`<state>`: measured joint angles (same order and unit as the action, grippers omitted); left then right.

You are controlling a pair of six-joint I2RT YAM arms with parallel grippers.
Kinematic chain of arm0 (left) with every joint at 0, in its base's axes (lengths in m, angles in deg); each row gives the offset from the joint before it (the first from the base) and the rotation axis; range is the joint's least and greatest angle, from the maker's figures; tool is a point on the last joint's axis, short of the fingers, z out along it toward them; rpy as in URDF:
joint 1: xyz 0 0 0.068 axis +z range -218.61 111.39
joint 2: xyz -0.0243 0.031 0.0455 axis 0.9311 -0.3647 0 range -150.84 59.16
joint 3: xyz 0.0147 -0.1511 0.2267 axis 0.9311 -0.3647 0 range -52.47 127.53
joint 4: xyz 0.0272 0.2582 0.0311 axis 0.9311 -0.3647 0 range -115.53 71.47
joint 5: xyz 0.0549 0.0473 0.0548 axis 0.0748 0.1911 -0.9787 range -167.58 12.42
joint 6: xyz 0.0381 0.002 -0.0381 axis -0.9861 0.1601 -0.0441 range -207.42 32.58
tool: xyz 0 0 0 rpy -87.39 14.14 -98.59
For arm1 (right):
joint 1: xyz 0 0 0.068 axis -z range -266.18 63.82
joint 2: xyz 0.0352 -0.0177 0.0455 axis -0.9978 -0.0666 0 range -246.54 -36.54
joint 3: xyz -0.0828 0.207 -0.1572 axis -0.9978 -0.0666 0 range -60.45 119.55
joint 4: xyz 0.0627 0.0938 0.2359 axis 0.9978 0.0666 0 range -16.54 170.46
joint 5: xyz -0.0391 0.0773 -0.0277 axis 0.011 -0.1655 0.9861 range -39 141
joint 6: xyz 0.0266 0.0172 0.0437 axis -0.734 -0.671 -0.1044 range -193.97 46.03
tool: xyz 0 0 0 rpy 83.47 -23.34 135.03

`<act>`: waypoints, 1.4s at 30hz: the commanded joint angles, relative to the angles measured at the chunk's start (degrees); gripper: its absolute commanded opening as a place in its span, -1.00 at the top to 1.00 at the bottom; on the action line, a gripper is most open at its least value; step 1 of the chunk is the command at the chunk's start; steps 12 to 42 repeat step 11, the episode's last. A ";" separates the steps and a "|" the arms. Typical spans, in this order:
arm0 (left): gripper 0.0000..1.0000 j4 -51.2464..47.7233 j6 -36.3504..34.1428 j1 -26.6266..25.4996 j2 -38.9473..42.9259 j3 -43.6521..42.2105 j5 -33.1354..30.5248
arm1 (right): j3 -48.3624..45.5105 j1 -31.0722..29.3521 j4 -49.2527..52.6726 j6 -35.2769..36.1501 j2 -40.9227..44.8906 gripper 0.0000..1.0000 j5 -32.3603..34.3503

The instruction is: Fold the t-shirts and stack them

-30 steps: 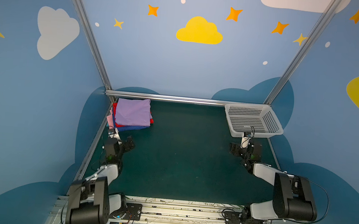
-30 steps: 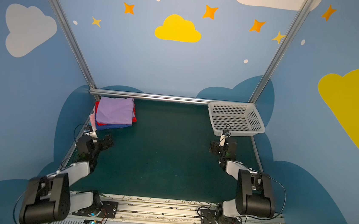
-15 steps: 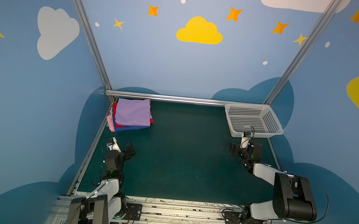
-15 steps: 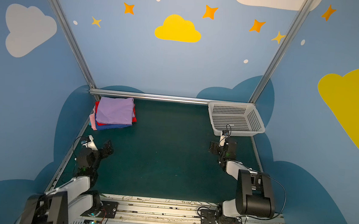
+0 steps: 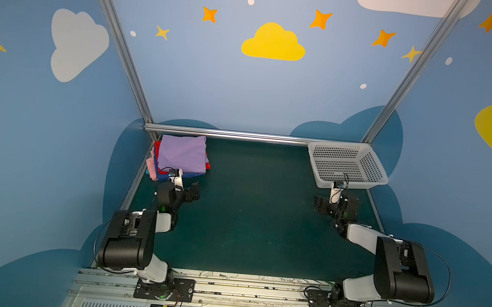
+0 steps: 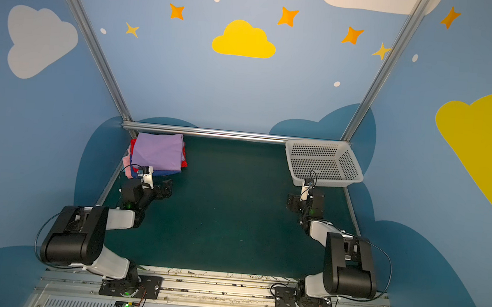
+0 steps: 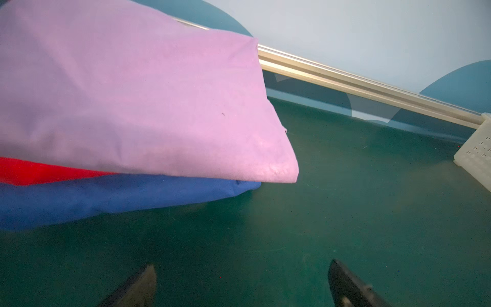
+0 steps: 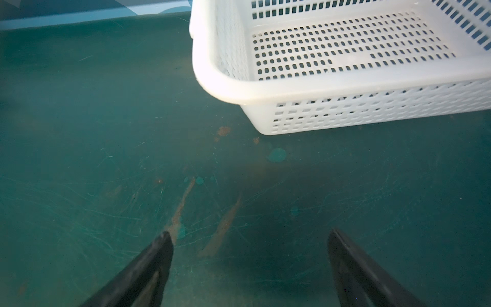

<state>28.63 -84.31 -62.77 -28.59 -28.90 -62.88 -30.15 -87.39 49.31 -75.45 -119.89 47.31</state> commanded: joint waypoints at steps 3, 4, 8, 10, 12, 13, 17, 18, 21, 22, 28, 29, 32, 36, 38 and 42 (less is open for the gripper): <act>-1.00 -3.84 -2.06 -0.29 0.48 0.16 -0.35 | 1.13 0.05 0.85 -0.44 0.04 -0.83 -0.13; -1.00 -3.93 -2.06 -0.28 0.47 0.30 -0.51 | 1.18 0.06 0.80 -0.42 -0.01 -0.82 -0.10; -1.00 -4.10 -2.15 -0.57 0.46 0.33 -1.23 | 1.45 0.24 1.14 -0.53 -0.14 -0.83 -0.20; -1.00 -4.10 -2.22 -0.66 0.57 0.25 -1.34 | 1.14 0.25 0.95 -0.48 0.03 -0.83 -0.14; -1.00 -4.09 -2.17 -0.66 0.54 0.29 -1.30 | 1.14 0.16 0.90 -0.55 0.09 -0.82 -0.03; -1.00 -4.09 -2.17 -0.66 0.54 0.29 -1.30 | 1.14 0.16 0.90 -0.55 0.09 -0.82 -0.03; -1.00 -4.09 -2.17 -0.66 0.54 0.29 -1.30 | 1.14 0.16 0.90 -0.55 0.09 -0.82 -0.03; -1.00 -4.09 -2.17 -0.66 0.54 0.29 -1.30 | 1.14 0.16 0.90 -0.55 0.09 -0.82 -0.03; -1.00 -4.09 -2.17 -0.66 0.54 0.29 -1.30 | 1.14 0.16 0.90 -0.55 0.09 -0.82 -0.03; -1.00 -4.09 -2.17 -0.66 0.54 0.29 -1.30 | 1.14 0.16 0.90 -0.55 0.09 -0.82 -0.03; -1.00 -4.09 -2.17 -0.66 0.54 0.29 -1.30 | 1.14 0.16 0.90 -0.55 0.09 -0.82 -0.03; -1.00 -4.09 -2.17 -0.66 0.54 0.29 -1.30 | 1.14 0.16 0.90 -0.55 0.09 -0.82 -0.03; -1.00 -4.09 -2.17 -0.66 0.54 0.29 -1.30 | 1.14 0.16 0.90 -0.55 0.09 -0.82 -0.03; -1.00 -4.09 -2.17 -0.66 0.54 0.29 -1.30 | 1.14 0.16 0.90 -0.55 0.09 -0.82 -0.03; -1.00 -4.09 -2.17 -0.66 0.54 0.29 -1.30 | 1.14 0.16 0.90 -0.55 0.09 -0.82 -0.03; -1.00 -4.09 -2.17 -0.66 0.54 0.29 -1.30 | 1.14 0.16 0.90 -0.55 0.09 -0.82 -0.03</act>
